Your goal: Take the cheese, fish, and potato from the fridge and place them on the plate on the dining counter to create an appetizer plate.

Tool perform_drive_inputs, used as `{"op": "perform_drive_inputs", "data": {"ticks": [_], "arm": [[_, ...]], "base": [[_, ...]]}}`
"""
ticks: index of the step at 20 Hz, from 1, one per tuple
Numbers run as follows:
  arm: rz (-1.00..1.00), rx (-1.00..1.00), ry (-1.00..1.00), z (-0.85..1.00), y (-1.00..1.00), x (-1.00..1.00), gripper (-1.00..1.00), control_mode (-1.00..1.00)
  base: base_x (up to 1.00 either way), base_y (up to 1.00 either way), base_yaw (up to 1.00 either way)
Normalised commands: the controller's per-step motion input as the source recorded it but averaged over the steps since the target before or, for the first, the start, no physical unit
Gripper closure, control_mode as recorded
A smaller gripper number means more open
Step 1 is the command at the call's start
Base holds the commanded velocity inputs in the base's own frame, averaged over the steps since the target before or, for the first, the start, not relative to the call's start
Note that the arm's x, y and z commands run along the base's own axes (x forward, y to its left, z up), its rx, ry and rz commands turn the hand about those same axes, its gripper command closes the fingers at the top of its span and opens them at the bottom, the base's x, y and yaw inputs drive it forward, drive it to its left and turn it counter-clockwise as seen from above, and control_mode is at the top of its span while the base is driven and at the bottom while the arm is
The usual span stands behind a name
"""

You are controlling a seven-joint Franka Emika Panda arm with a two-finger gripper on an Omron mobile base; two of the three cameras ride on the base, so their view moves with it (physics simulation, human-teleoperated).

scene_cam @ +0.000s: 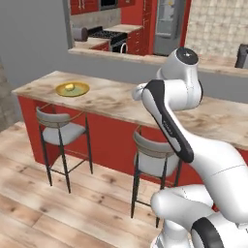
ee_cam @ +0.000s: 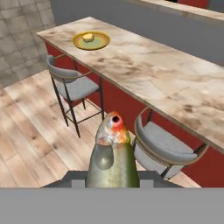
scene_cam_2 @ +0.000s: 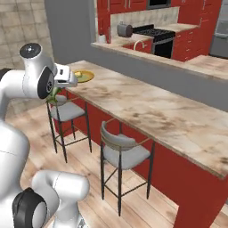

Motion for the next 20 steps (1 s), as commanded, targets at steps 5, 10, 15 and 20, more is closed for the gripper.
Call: {"op": "perform_drive_inputs", "data": {"ticks": [5, 10, 15, 20], "arm": [[0.0, 0.0, 0.0, 0.0, 0.0, 0.0, 1.0, 1.0], [0.0, 0.0, 0.0, 0.0, 0.0, 0.0, 1.0, 1.0], [0.0, 0.0, 0.0, 0.0, 0.0, 0.0, 1.0, 1.0], [0.0, 0.0, 0.0, 0.0, 0.0, 0.0, 1.0, 1.0]], "base": [[0.22, 1.0, -0.44], [0.09, 1.0, -0.39], [0.11, 1.0, -0.33], [0.18, 1.0, -0.28]]}}
